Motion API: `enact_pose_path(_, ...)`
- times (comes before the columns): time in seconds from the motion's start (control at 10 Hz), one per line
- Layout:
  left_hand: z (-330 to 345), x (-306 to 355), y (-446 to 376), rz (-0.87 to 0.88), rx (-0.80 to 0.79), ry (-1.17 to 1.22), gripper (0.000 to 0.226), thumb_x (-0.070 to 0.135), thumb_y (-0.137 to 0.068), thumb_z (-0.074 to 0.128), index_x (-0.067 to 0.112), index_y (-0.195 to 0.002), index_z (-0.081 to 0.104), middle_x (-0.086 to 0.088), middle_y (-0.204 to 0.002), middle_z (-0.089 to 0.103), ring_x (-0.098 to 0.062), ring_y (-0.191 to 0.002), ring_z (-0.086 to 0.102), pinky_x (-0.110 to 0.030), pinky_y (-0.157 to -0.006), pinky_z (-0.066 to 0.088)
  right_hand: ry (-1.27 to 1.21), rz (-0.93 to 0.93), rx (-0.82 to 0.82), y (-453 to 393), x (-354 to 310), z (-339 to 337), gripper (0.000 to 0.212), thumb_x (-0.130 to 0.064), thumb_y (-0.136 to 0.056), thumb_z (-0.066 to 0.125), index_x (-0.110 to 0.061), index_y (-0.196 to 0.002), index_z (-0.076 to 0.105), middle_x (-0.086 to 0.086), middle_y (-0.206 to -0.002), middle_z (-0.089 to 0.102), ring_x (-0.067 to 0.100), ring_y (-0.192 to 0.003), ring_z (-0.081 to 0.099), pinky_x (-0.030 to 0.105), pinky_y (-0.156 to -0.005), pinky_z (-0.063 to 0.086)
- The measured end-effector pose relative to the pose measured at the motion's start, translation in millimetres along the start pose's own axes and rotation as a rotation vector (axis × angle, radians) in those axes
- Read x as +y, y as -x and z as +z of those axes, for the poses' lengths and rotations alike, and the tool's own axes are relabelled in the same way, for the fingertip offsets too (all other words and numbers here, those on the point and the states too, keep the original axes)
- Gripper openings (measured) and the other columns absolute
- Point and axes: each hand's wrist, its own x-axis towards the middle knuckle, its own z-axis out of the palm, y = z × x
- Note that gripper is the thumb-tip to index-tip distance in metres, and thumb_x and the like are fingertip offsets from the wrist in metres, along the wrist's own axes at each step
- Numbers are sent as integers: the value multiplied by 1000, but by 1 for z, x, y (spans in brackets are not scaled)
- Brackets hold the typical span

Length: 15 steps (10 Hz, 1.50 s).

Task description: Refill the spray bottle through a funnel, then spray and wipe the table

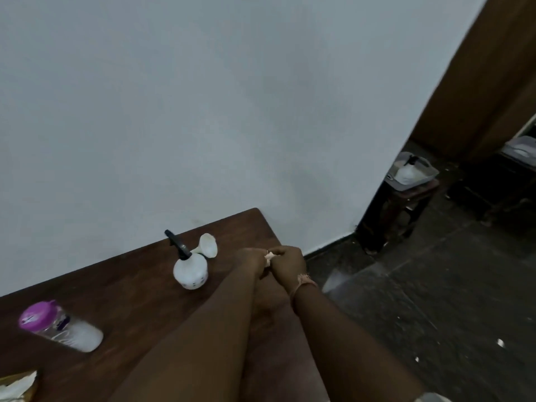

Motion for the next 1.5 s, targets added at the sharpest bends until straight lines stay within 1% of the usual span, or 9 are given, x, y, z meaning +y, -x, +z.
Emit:
enact_pose_path(0.1,42,-24,-39,26,-57,-174,27,3,-98,56,-2,-122,69,-18,-128,67,-27,-92,68,-35,-86,54,41,-31,-49,-18,35,-30,24,-12,-76,64,-9,-91,82,11,-88,79,27,-88,75,47,-82,61)
enact_pose_path(0.3,120,-31,-57,270,-139,-779,30,9,-98,56,9,-123,71,-11,-125,69,-26,-114,66,-13,-77,50,140,105,31,-70,89,-95,12,-7,-76,72,-10,-82,82,12,-81,78,27,-82,73,29,-68,53)
enact_pose_path(0.5,200,-44,-112,273,-169,-1165,41,15,-96,52,12,-137,57,-12,-138,59,-29,-128,56,-34,-108,42,294,89,2,-161,136,-166,13,-19,-87,69,-8,-88,74,12,-92,75,30,-92,68,28,-65,37)
enact_pose_path(0.7,225,-63,-151,397,127,-1446,62,41,-97,46,23,-156,33,-12,-165,26,-34,-156,7,-47,-124,10,336,106,-64,-240,186,-160,4,-7,-79,69,-10,-82,69,18,-92,73,35,-93,69,30,-70,47)
enact_pose_path(0.8,233,-75,-179,343,40,-1522,77,42,-96,52,17,-160,19,-15,-169,10,-36,-156,-6,-47,-126,-2,380,114,-154,-266,209,-133,17,-2,-77,65,-8,-91,73,20,-98,70,37,-96,66,28,-74,45)
enact_pose_path(1.0,264,-101,-229,359,-9,-1408,83,24,-97,57,13,-162,6,-12,-169,12,-30,-157,8,-38,-126,10,339,113,-312,-320,267,-74,22,-29,-88,51,-20,-92,70,16,-100,70,23,-90,62,37,-85,53)
enact_pose_path(1.1,260,-104,-246,322,14,-1420,79,24,-97,56,11,-161,11,-14,-168,13,-32,-156,10,-40,-126,11,357,138,-380,-351,311,-45,43,-43,-81,54,-21,-113,74,8,-112,69,25,-105,67,37,-96,54)
enact_pose_path(1.3,237,-108,-252,239,-1,-1354,80,28,-97,59,12,-161,13,-12,-168,16,-30,-156,12,-40,-124,20,384,207,-370,-320,261,-59,29,5,-94,55,6,-120,67,25,-125,65,34,-119,61,29,-94,45)
enact_pose_path(1.5,234,-68,-235,285,-37,-1324,95,24,-87,70,12,-161,11,-13,-166,20,-31,-154,20,-42,-123,27,461,64,-376,-306,224,-65,22,-17,-97,57,-8,-101,76,16,-106,75,33,-102,70,36,-88,54)
